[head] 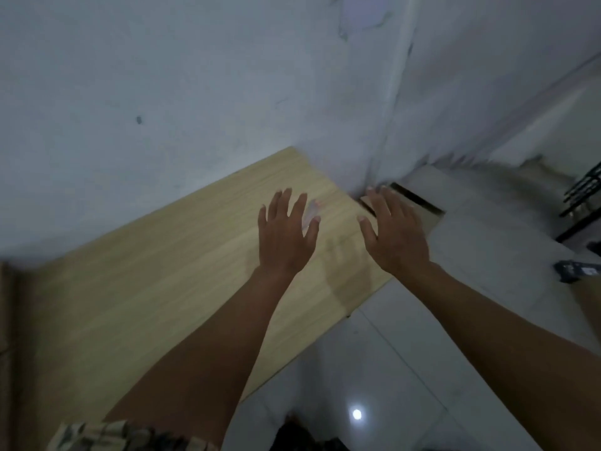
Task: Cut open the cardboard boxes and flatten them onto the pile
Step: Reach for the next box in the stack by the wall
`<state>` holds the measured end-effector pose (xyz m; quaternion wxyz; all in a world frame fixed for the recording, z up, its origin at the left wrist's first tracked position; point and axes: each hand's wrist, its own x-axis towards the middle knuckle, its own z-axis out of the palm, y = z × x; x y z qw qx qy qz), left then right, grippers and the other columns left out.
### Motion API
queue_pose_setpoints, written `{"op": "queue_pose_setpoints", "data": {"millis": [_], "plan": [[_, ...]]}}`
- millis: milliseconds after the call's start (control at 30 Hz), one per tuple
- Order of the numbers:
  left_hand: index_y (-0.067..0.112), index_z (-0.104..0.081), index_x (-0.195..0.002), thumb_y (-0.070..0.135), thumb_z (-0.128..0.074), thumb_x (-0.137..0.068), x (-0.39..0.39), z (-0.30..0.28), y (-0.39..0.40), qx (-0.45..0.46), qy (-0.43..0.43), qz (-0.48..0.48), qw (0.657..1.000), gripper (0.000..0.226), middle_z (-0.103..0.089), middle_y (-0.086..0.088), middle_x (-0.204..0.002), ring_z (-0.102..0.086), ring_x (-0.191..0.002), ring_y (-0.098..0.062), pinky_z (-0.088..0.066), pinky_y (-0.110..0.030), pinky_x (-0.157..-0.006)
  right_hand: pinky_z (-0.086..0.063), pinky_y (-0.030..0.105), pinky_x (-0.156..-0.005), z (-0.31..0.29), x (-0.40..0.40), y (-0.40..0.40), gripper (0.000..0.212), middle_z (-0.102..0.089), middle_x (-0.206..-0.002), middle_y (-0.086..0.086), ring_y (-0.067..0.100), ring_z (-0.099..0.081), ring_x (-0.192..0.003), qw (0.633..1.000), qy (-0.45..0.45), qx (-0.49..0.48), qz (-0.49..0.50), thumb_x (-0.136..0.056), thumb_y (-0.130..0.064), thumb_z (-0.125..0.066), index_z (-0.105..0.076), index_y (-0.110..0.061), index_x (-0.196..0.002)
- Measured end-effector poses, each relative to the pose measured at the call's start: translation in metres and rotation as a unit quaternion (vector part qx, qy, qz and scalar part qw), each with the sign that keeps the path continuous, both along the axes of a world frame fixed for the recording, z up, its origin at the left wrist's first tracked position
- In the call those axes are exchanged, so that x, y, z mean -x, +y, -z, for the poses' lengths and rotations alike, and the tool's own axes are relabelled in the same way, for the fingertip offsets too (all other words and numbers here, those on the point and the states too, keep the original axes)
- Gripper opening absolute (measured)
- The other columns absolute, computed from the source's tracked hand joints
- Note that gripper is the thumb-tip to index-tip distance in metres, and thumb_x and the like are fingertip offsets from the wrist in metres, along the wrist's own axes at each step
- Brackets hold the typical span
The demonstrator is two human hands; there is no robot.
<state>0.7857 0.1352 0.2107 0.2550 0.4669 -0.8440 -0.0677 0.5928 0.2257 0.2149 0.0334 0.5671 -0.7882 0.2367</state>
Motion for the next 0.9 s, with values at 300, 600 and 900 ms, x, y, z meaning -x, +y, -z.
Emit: {"op": "queue_pose_setpoints", "data": {"millis": [300,600,900], "plan": [[0.012,-0.058,-0.14,0.046,-0.045,-0.096,0.235,0.034,-0.061,-0.043,0.002,0.073,0.996,0.056,-0.051,-0.018,-0.148,-0.043,-0.141,-0.038,-0.038,-0.06,-0.11,-0.045,0.056,-0.105,0.032,0.21,-0.033,0.06,-0.052,-0.144,0.023,0.04,-0.052,-0.131,0.996,-0.047,-0.033,0.066,-0.096,-0.04,-0.041,-0.048,-0.007,-0.146],[0.006,-0.065,-0.131,0.047,-0.042,-0.091,0.436,0.079,-0.114,-0.119,0.01,0.053,0.991,0.062,-0.06,-0.023,-0.136,-0.055,-0.128,-0.042,-0.046,-0.062,-0.101,-0.027,0.041,-0.117,0.058,0.409,-0.086,0.055,-0.038,-0.158,0.015,0.03,-0.034,-0.146,0.985,-0.12,-0.104,0.074,-0.105,-0.034,-0.047,-0.036,-0.017,-0.156],[0.009,-0.049,-0.147,0.052,-0.04,-0.096,0.596,0.168,-0.11,-0.243,0.017,-0.114,0.963,0.067,-0.044,-0.016,-0.154,-0.035,-0.146,-0.034,-0.033,-0.051,-0.116,-0.03,0.043,-0.116,0.146,0.6,-0.146,0.056,-0.035,-0.159,0.008,0.027,-0.033,-0.145,0.949,-0.182,-0.256,-0.025,-0.107,-0.044,-0.037,-0.032,-0.019,-0.157]]}}
